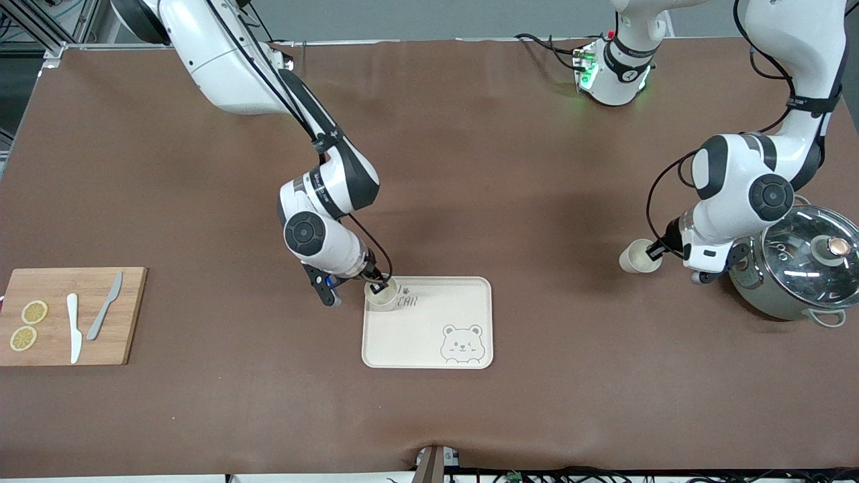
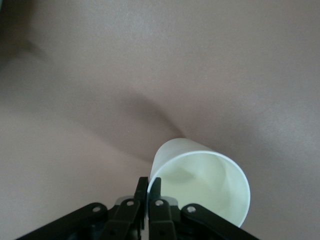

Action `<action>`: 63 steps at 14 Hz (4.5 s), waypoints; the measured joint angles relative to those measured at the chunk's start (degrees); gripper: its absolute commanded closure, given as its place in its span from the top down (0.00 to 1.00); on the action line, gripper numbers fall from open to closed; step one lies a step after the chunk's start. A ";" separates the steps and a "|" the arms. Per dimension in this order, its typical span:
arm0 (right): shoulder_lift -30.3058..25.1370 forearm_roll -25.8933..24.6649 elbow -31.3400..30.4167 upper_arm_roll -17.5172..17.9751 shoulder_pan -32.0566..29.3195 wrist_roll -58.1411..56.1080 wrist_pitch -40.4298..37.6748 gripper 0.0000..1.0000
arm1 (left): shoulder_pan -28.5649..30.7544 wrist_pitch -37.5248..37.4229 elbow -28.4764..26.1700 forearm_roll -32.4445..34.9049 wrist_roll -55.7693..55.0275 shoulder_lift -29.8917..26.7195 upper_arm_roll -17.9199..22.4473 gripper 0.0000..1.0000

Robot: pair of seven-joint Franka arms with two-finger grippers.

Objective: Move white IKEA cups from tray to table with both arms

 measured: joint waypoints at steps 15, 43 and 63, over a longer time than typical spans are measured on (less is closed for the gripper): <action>-8.07 -0.04 6.33 -1.69 -11.85 -19.95 -33.69 0.00 | 0.13 -10.45 5.84 0.00 3.47 -4.54 -0.06 1.00; -21.67 -9.98 -32.95 -7.37 -34.08 -93.70 -7.66 0.07 | 0.21 -45.48 39.50 0.00 9.71 -12.08 -2.77 1.00; -29.11 -13.73 2.62 2.42 -33.31 -93.72 -25.76 1.00 | -12.25 -49.89 38.28 0.00 28.71 -19.23 11.35 1.00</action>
